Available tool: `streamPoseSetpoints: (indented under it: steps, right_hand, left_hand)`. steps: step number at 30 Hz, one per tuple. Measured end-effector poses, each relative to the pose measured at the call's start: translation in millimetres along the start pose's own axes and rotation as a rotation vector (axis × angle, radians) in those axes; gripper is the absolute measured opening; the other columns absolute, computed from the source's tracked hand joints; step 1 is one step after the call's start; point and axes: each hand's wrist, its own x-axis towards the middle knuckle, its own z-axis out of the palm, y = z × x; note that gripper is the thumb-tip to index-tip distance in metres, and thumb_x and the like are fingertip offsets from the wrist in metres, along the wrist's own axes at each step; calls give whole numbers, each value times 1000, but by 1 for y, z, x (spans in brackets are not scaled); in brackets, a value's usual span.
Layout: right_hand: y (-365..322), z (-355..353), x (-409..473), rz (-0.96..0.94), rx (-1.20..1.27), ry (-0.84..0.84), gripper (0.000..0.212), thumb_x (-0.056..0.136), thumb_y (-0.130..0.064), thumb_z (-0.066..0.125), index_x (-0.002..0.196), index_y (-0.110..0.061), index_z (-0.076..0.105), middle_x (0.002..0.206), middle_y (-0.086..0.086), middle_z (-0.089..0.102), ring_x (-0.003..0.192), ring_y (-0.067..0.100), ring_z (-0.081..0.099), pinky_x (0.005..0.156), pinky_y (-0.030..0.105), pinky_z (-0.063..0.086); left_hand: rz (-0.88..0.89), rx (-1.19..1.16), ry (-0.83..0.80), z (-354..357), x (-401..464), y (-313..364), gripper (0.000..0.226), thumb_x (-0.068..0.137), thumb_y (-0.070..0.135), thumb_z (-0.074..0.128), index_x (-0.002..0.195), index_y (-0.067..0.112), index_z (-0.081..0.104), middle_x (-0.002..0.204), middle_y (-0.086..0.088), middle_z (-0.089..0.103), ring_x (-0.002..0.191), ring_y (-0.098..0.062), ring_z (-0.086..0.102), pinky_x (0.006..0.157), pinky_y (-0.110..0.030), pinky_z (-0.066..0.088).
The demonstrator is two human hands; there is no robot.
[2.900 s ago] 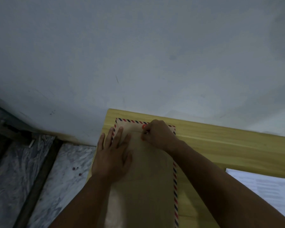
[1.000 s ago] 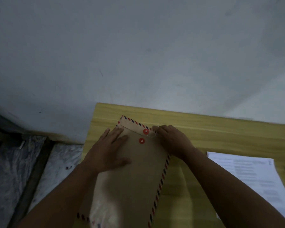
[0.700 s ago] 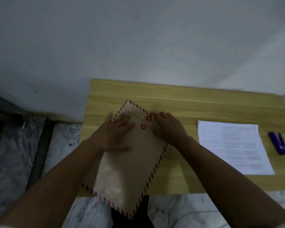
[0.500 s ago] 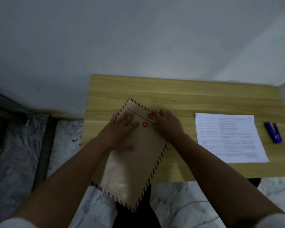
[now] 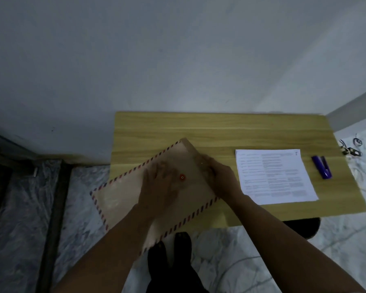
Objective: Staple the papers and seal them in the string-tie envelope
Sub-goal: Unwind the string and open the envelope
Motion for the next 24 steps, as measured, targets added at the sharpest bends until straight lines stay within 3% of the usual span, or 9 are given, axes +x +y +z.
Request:
streamPoseSetpoints:
  steps: [2,4,7,11,14,18,22,24]
  right_hand:
    - [-9,-7,-19,44,91,106,49,99,-15,54,146,-25,52,121,5,73,102,22,70,78,16,48]
    - [-18,-11,-35,78,124,160,49,98,-13,55,145,-25,53,99,1,75,79,16,68,63,6,38]
    - [-30,-16,-57,110,197,210,52,94,-15,59,144,-30,54,76,-8,66,58,2,56,56,23,42]
    - [-39,-27,-73,114,272,223,55,92,-12,64,143,-31,56,86,-2,71,68,13,64,63,38,53]
    - [-37,-33,-72,113,291,227,53,92,-14,64,143,-28,56,89,2,72,71,17,66,65,43,55]
    - [-27,-38,-63,114,274,206,48,96,-19,59,143,-30,55,82,-3,69,68,11,64,63,42,55]
    - [-22,-46,-53,108,310,169,46,99,-19,58,144,-25,54,78,-8,66,63,2,60,55,17,44]
    - [-20,-52,-48,96,314,192,43,100,-21,56,143,-23,55,76,-8,64,59,-1,56,55,16,40]
  left_hand:
    - [-12,-116,13,-6,-11,19,63,98,44,49,156,25,34,169,-11,18,156,-34,16,123,-55,22]
    - [-23,-245,87,-10,-19,40,56,93,53,43,143,28,49,157,-4,41,144,-31,40,113,-50,40]
    - [-186,-538,150,-21,-29,71,54,83,66,54,123,31,56,129,7,56,115,-18,59,90,-42,54]
    - [-346,-637,115,-34,-32,98,97,63,88,47,139,28,49,153,4,42,134,-23,47,103,-46,50]
    - [-354,-666,119,-37,-27,108,89,66,77,54,141,29,47,156,2,38,138,-26,44,106,-42,46]
    - [-299,-572,155,-38,-15,124,65,84,46,65,143,35,42,153,4,37,134,-28,45,95,-37,45]
    - [-239,-386,184,-39,-10,142,61,94,34,57,151,33,36,156,-1,35,132,-30,46,90,-44,54]
    - [-233,-269,135,-41,-8,149,69,95,35,58,157,29,26,159,-5,29,132,-33,44,89,-44,55]
